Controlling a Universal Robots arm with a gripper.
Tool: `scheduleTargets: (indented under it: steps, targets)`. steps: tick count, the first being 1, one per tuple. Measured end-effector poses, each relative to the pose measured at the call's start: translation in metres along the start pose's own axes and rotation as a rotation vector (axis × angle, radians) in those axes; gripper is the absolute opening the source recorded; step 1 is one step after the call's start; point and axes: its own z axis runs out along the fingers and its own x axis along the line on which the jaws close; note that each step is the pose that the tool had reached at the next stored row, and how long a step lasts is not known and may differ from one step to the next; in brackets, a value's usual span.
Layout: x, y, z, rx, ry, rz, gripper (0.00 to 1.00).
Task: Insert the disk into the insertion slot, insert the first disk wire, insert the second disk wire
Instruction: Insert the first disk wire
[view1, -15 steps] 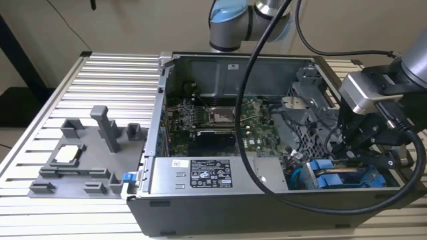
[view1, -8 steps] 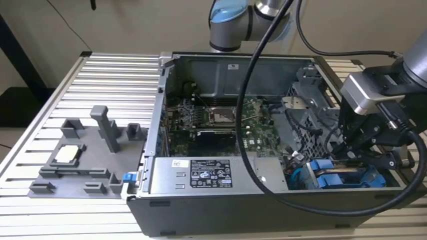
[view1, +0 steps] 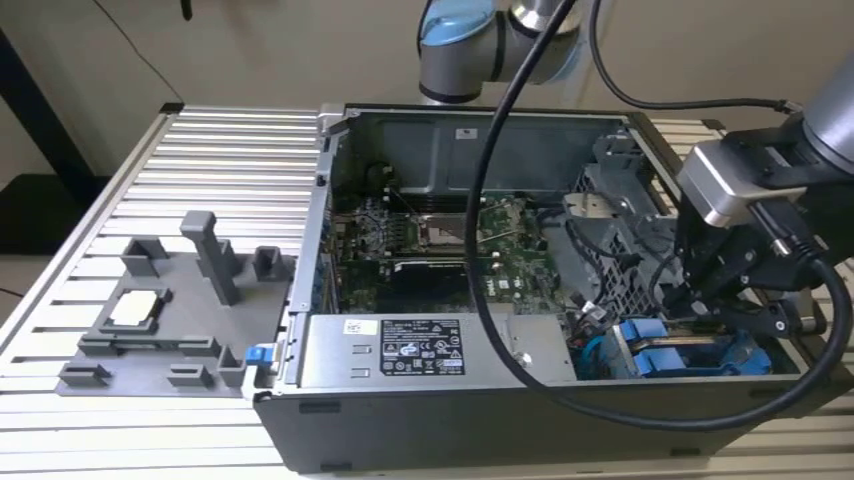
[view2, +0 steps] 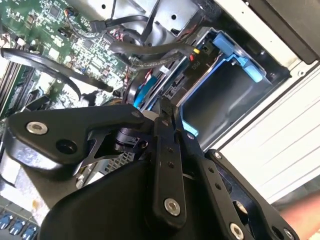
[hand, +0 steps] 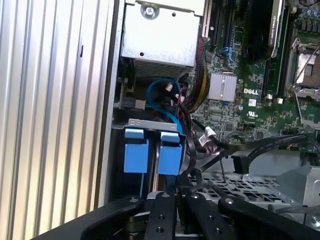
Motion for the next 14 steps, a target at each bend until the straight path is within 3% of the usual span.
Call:
scheduleTargets:
  steps: [3,9,14]
  targets:
    - [-0.0020,0.0025,-0.0039,0.0011,-0.0021,0.000,0.16]
    - [-0.0182,0.0082,-0.0036,0.0074,-0.0029,-0.001,0.16]
    - [-0.0279,0.0123,-0.0033,0.0124,-0.0158,-0.002,0.16]
